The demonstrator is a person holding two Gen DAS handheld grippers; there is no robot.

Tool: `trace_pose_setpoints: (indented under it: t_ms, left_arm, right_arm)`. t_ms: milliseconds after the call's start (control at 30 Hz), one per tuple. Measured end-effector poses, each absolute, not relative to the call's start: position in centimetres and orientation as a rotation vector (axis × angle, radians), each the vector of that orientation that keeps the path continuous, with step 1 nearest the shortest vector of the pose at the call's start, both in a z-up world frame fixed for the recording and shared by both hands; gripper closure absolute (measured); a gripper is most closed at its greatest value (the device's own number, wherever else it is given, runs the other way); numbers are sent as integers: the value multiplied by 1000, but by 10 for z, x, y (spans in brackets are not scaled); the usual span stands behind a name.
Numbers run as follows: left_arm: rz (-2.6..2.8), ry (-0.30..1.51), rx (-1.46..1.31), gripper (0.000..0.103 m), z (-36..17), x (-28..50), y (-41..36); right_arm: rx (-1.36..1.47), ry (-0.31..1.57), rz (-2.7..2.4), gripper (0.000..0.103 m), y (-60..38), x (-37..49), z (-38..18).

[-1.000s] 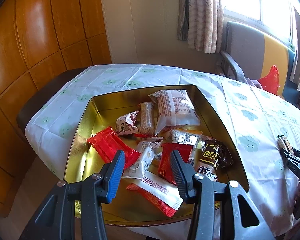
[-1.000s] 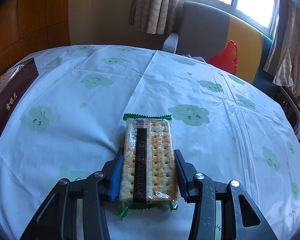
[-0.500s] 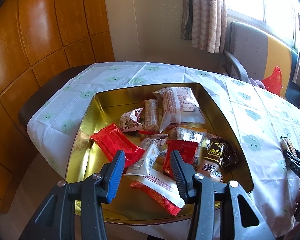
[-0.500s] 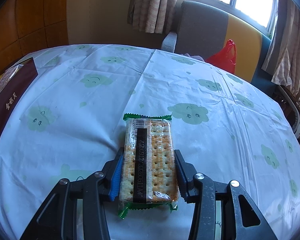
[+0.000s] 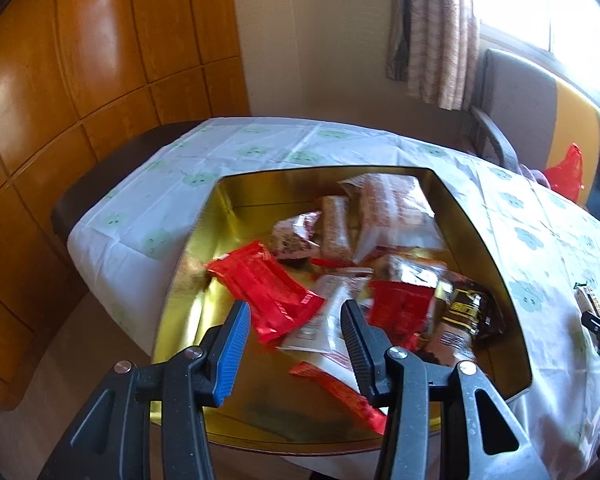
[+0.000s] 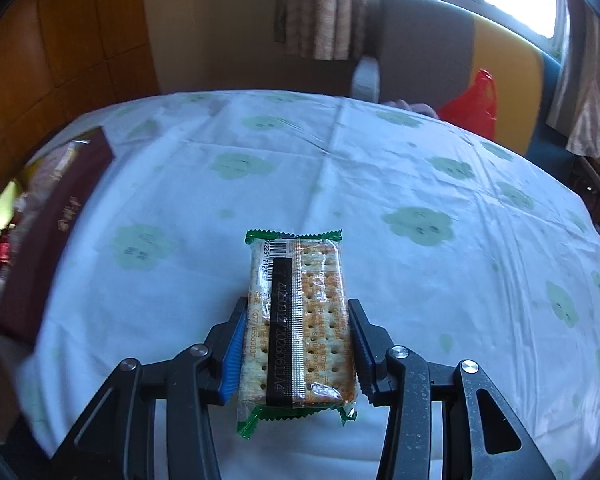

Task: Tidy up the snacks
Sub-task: 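Carry the cracker packet over the tin and lower it in with the right gripper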

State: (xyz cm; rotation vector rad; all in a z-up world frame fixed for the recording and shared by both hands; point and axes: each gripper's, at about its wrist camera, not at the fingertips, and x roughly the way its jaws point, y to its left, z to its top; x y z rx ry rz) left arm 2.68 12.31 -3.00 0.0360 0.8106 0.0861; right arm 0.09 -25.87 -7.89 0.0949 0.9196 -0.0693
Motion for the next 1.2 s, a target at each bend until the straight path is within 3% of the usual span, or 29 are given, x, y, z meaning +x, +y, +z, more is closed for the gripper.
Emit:
trace_pose_setpoints:
  t_ms: [433, 667, 800, 933, 967, 1100, 1200]
  left_arm:
    - [135, 808, 3, 55, -31, 29, 147]
    - [116, 811, -4, 55, -32, 28, 146]
    - [119, 815, -13, 55, -35, 30, 149]
    - [126, 821, -19, 55, -37, 31, 150]
    - [126, 821, -19, 55, -37, 31, 150]
    - [126, 821, -16, 55, -37, 31, 149]
    - [123, 814, -17, 55, -34, 29, 147]
  right_arm:
    - [34, 863, 422, 56, -84, 61, -5]
    - [-117, 935, 486, 54, -10, 99, -39]
    - [-74, 930, 494, 46, -14, 100, -43]
    - [-70, 883, 521, 46, -23, 82, -34]
    - [-81, 878, 528, 47, -22, 78, -33]
    - [-163, 853, 525, 75, -12, 66, -35]
    - [-176, 846, 525, 76, -4, 71, -36]
